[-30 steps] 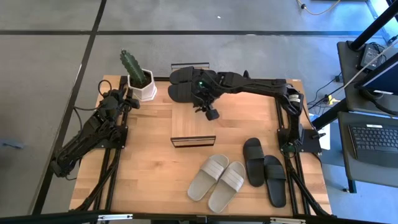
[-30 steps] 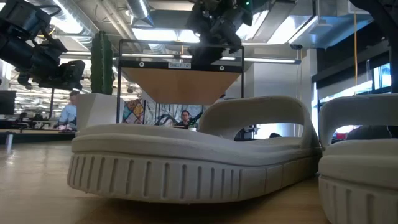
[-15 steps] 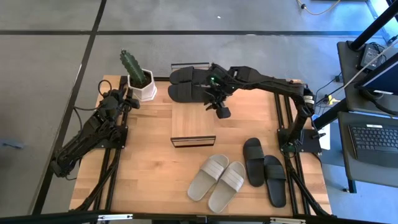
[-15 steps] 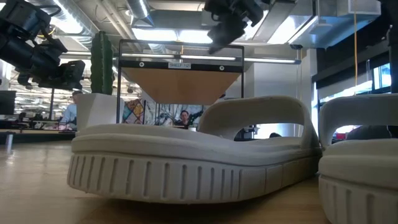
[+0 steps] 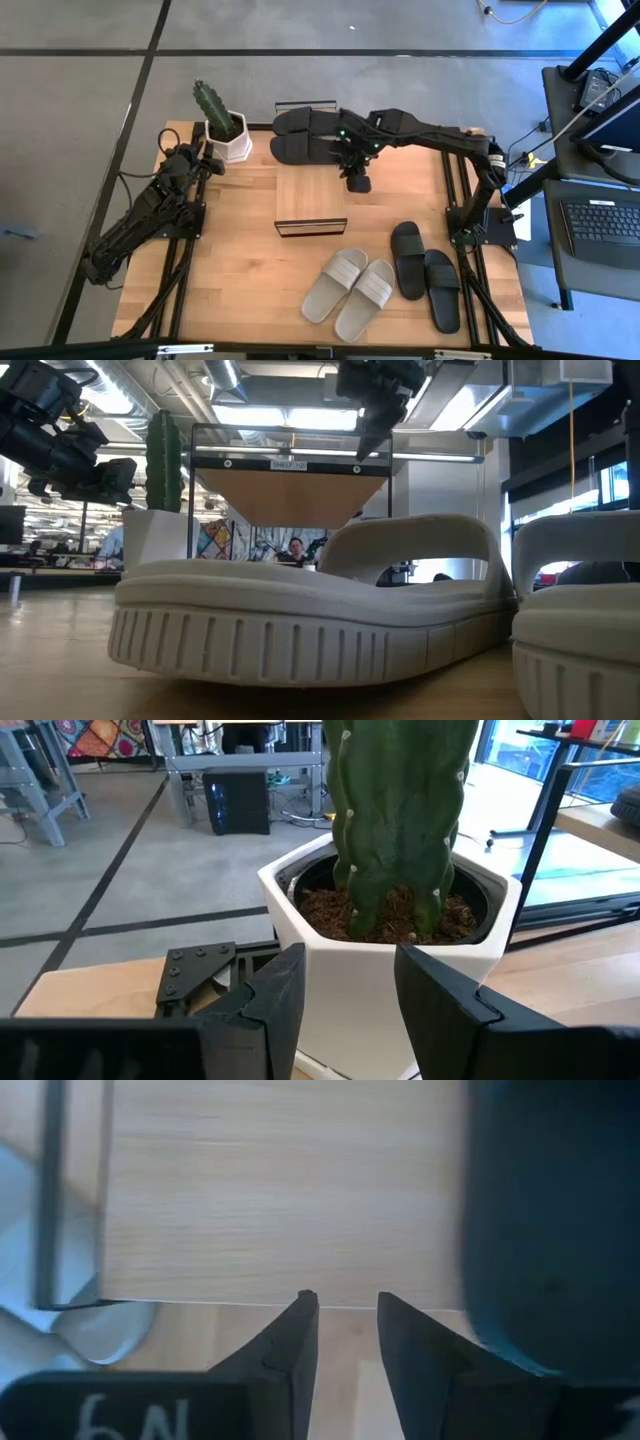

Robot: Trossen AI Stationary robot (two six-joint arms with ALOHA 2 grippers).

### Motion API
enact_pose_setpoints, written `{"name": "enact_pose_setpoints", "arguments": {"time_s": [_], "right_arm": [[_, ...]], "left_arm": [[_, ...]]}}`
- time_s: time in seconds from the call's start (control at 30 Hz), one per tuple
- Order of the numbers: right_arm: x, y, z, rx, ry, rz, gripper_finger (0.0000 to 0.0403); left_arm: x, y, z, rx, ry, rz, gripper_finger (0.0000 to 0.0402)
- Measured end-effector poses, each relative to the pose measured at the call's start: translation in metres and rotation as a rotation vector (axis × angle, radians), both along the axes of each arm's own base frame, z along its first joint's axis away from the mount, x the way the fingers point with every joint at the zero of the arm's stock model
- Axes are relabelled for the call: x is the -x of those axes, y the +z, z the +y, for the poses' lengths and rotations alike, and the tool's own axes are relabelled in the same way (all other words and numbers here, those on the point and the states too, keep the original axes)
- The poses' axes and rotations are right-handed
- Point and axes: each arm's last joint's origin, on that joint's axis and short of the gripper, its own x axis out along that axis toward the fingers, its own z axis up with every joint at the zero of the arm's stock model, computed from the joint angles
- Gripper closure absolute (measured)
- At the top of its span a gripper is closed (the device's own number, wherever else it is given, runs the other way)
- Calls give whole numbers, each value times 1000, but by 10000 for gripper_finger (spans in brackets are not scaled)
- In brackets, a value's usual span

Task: Pick and place slides into the shelf
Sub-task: Put the right black slide on the shelf

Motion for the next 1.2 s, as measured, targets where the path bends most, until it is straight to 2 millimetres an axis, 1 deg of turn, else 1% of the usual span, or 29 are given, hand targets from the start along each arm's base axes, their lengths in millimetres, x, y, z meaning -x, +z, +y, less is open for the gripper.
{"name": "enact_pose_setpoints", "arguments": {"time_s": [0.17, 0.33, 0.47, 0.57, 0.83, 0.9, 1.0, 1.2], "right_arm": [[-1, -1, 15, -14, 16, 25, 296], [2, -4, 32, 47, -77, 130, 296], [2, -4, 55, 47, -97, 159, 296], [4, 0, 74, 69, -117, 151, 296], [24, 15, 115, 268, -352, 135, 296], [29, 14, 125, 299, -408, 121, 296], [42, 4, 138, 318, -480, 116, 296], [78, -28, 161, 265, -611, 108, 296]], "left_arm": [[0, 0, 0, 7, -2, -30, 254], [0, 0, 0, 7, -2, -31, 254], [0, 0, 0, 6, -3, -31, 254], [0, 0, 0, 6, -3, -31, 254], [0, 0, 0, 5, -4, -33, 254], [0, 0, 0, 5, -4, -33, 254], [0, 0, 0, 5, -4, -33, 254], [0, 0, 0, 5, -4, -33, 254]]}}
